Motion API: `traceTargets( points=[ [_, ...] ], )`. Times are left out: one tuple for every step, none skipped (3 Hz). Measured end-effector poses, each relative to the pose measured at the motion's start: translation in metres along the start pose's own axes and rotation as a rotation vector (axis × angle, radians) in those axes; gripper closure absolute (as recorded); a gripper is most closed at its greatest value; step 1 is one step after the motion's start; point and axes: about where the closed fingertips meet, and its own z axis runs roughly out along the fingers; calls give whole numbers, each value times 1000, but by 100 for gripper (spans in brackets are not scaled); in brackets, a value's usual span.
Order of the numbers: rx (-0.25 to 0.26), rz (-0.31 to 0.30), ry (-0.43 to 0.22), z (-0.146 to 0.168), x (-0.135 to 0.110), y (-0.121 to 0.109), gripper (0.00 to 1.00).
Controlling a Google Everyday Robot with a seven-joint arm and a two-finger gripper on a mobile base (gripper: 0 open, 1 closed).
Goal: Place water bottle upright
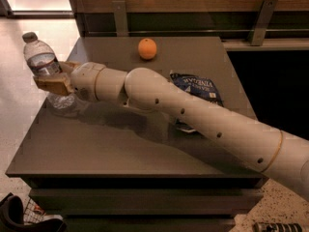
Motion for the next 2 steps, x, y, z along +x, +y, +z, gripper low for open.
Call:
traceTargets(
  points=[
    [46,-6,2,-18,0,1,100],
    [68,0,11,-28,4,1,100]
  ],
)
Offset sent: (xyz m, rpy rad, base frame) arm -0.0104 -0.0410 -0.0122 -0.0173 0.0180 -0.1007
